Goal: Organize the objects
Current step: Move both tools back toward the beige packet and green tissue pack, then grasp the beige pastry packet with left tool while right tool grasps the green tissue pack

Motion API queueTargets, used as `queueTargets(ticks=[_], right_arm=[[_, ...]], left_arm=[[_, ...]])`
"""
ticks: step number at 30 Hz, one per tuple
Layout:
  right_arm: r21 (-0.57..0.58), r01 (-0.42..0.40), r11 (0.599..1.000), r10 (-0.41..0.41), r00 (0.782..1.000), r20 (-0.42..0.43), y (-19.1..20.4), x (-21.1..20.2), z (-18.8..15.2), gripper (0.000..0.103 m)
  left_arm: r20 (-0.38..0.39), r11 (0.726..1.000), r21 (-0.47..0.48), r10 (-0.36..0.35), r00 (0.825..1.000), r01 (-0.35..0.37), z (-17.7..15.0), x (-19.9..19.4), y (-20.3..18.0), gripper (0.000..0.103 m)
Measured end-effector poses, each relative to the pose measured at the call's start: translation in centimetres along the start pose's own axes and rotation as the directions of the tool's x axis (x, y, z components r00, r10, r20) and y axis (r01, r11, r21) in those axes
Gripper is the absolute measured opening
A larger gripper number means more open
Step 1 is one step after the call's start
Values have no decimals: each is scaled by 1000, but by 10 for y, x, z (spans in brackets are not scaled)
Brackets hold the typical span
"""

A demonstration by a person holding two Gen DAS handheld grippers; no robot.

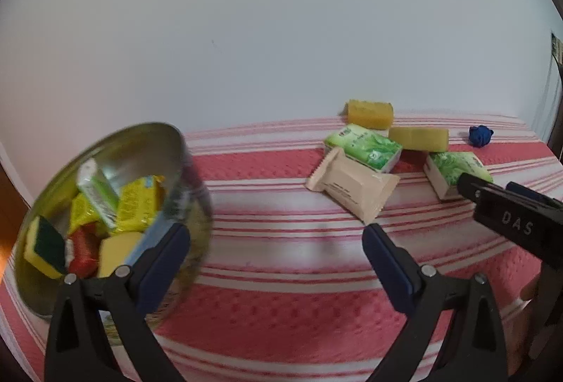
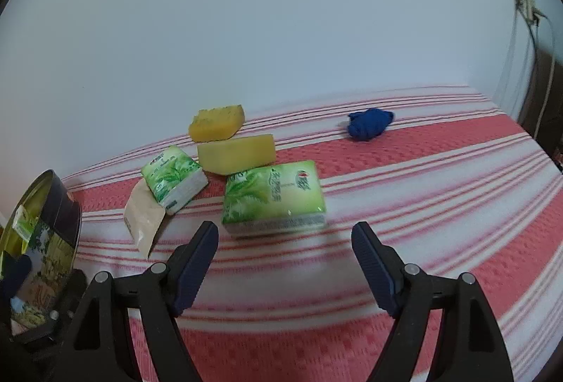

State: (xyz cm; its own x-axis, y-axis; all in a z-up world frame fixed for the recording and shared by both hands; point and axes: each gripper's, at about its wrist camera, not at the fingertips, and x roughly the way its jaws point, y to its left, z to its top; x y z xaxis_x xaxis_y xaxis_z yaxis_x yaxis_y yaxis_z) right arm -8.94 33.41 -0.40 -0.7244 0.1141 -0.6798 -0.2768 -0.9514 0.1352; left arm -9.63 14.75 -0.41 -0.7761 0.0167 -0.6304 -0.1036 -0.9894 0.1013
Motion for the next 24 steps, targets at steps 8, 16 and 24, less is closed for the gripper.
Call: queueTargets(ticks=[8, 16, 24], right_arm=[[-54, -16, 998, 9, 992, -128, 11, 41, 15, 80], [-37, -38, 999, 32, 989, -143, 0, 35, 16, 74], [31, 13, 999, -11, 999, -47, -25, -4, 27, 74]], left_arm=[[-95, 998, -64, -26, 995, 20, 10, 27, -6, 100], [-97, 994, -96, -59, 994, 50, 20, 40, -19, 99], [-137, 971, -217, -128, 982, 96, 34, 60, -27, 99]])
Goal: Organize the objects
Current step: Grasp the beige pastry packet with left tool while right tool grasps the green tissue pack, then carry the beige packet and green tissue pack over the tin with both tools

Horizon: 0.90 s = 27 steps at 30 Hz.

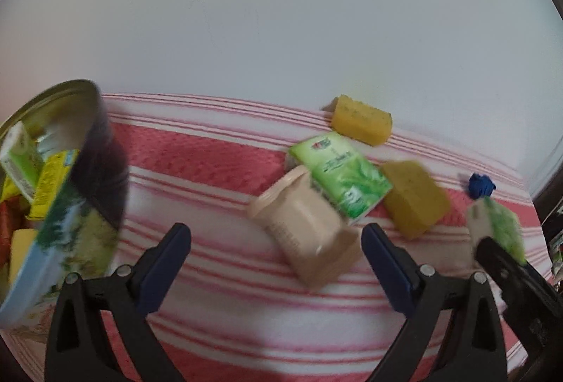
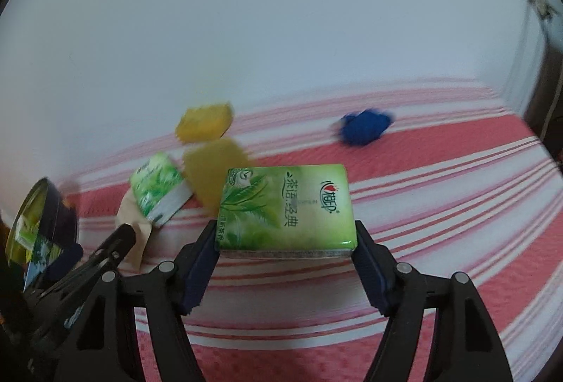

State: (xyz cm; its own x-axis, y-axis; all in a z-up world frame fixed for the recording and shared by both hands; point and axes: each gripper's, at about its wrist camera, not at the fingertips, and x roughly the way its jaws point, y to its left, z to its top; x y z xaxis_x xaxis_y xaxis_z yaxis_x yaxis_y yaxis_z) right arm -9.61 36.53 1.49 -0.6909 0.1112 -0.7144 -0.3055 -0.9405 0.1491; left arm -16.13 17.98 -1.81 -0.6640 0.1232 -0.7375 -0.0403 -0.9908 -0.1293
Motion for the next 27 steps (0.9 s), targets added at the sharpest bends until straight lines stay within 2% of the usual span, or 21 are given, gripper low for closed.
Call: queueTargets(ticks=[3, 5, 10, 14, 17, 19, 27], right_arm=[[21, -1, 1000, 1, 1000, 10, -5, -2, 3, 74], [33, -5, 999, 4, 1000, 7, -6, -1, 5, 74], [42, -7, 999, 7, 1000, 5, -5, 2, 5, 74], [33, -5, 999, 5, 1000, 7, -4, 1, 3, 74], [34, -7, 999, 6, 1000, 10, -5, 0, 3, 74], [37, -10, 999, 10, 1000, 12, -5, -1, 3, 74], [40, -38, 998, 37, 999, 27, -1, -6, 1, 74]], left_arm=[[-23, 999, 16, 43, 999, -42, 4, 14, -10, 96], [-77, 998, 23, 53, 996, -51, 4, 26, -11, 93], [-88, 996, 46, 75, 993, -71, 7, 31, -12, 92], [-64, 996, 49, 75, 995, -72, 6, 23, -3, 61], [-53, 998, 38, 43, 998, -41, 6, 18, 7, 38], [-51, 1000, 21, -8, 999, 9, 4, 14, 16, 35], [-41, 998, 48, -48, 998, 50, -9, -5, 27, 34]])
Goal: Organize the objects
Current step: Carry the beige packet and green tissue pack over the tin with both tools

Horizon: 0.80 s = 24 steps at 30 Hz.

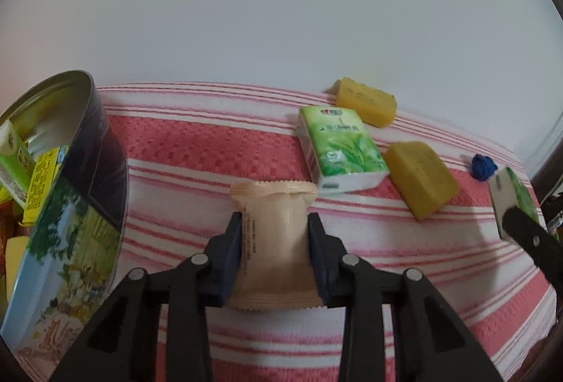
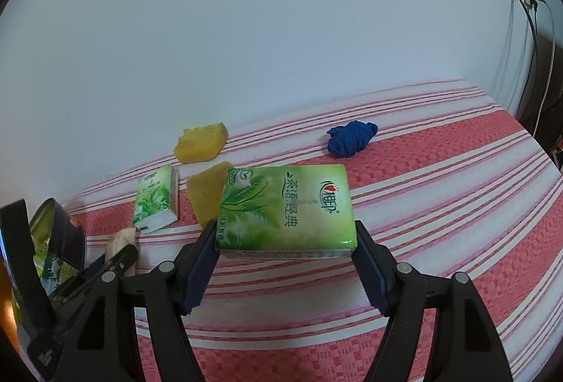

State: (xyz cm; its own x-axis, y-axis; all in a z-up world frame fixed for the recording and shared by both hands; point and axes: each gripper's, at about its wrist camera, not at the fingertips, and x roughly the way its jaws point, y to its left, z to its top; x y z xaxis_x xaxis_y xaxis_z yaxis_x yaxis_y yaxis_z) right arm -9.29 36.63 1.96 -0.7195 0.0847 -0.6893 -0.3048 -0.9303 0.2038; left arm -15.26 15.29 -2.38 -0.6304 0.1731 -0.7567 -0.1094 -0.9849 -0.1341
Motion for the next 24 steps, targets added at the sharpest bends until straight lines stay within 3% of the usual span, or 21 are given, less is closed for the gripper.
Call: queueTargets(ticks=[6, 10, 24], right_arm=[[-29, -34, 999, 36, 996, 76, 11, -13, 0, 74], [-47, -42, 998, 47, 992, 117, 19, -17, -2, 74], [-123, -11, 992, 44, 962, 271, 53, -36, -33, 74]], left_arm=[[96, 998, 55, 22, 995, -28, -6, -29, -3, 34], [176, 990, 115, 57, 983, -78, -10, -48, -11, 34], [312, 975, 176, 72, 947, -133, -21, -103, 23, 34]])
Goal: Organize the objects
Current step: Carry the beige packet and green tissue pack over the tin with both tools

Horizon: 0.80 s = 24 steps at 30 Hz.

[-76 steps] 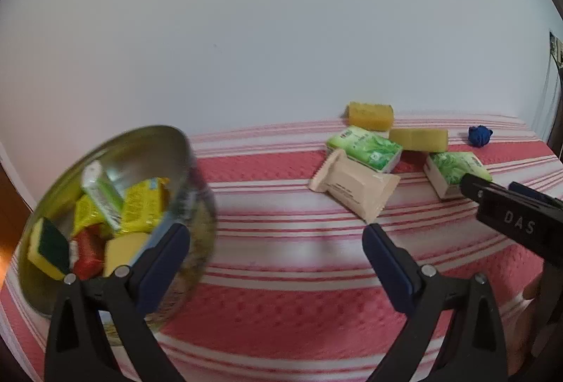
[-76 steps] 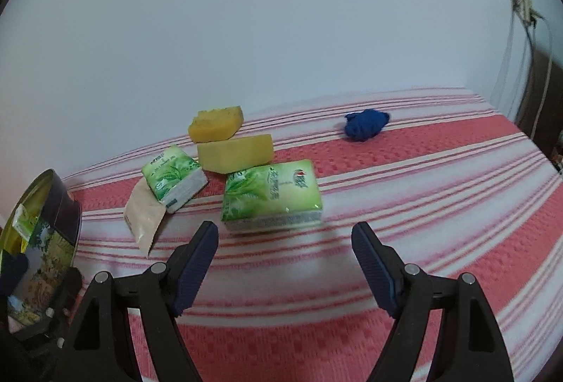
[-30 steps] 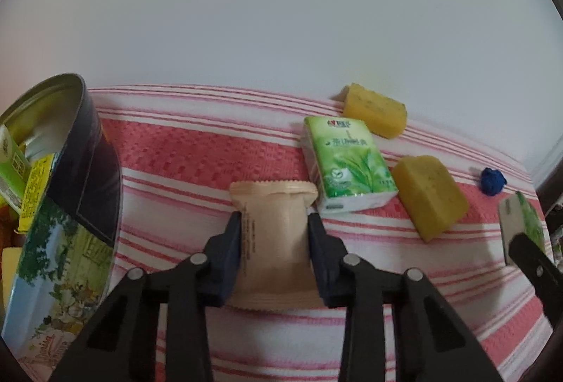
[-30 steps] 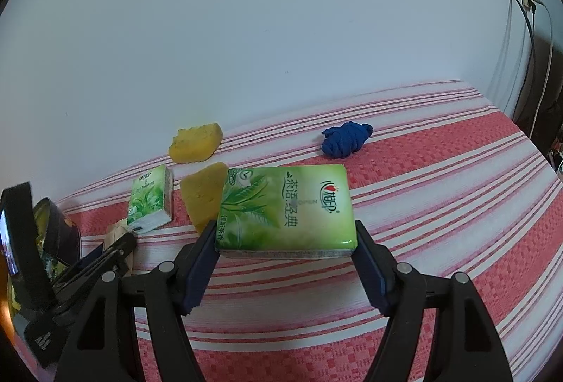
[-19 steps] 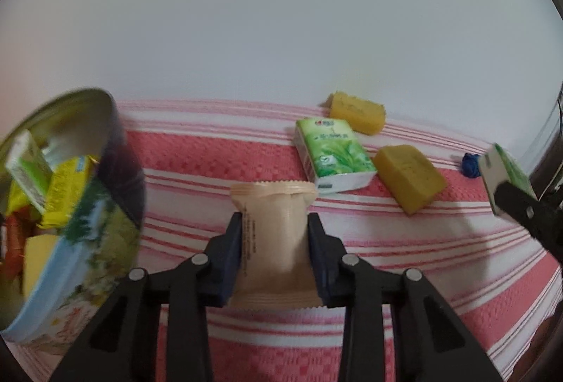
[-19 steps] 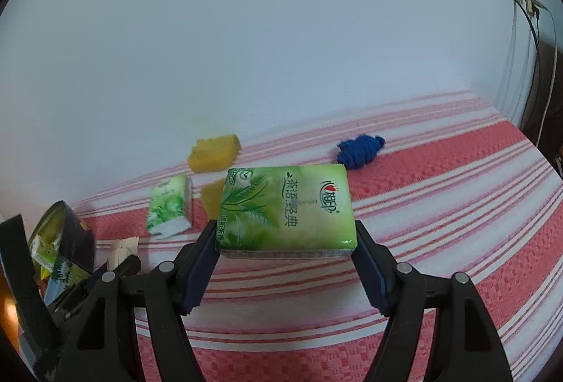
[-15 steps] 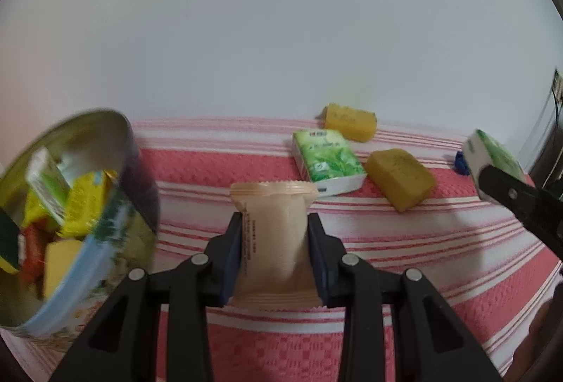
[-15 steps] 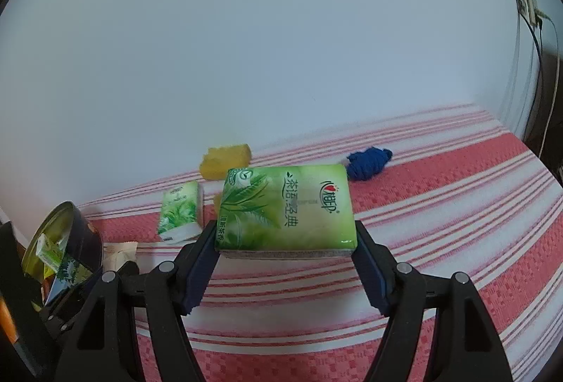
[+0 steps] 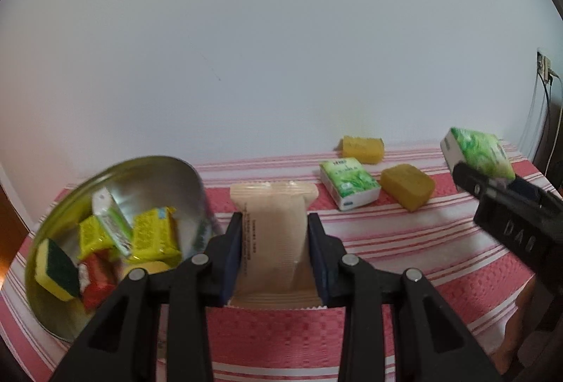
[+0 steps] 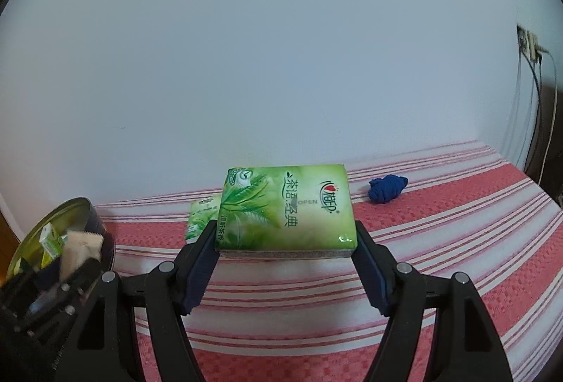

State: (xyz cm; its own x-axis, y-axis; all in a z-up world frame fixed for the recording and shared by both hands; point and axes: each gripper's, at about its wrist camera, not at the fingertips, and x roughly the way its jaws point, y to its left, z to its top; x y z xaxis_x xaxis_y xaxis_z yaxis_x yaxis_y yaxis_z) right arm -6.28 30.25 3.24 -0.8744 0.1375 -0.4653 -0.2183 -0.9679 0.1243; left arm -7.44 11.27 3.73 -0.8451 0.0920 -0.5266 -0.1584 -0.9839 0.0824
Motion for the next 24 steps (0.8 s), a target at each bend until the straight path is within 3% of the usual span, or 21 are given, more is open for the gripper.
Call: queueTargets(ticks=[10, 24], right_arm=[[31, 36, 999, -38, 998, 49, 20, -31, -16, 74], [5, -74, 997, 73, 995, 71, 103, -50, -23, 74]], left_arm=[[41, 1000, -17, -5, 999, 6, 4, -11, 31, 34], [71, 996, -84, 40, 997, -34, 15, -22, 105, 34]])
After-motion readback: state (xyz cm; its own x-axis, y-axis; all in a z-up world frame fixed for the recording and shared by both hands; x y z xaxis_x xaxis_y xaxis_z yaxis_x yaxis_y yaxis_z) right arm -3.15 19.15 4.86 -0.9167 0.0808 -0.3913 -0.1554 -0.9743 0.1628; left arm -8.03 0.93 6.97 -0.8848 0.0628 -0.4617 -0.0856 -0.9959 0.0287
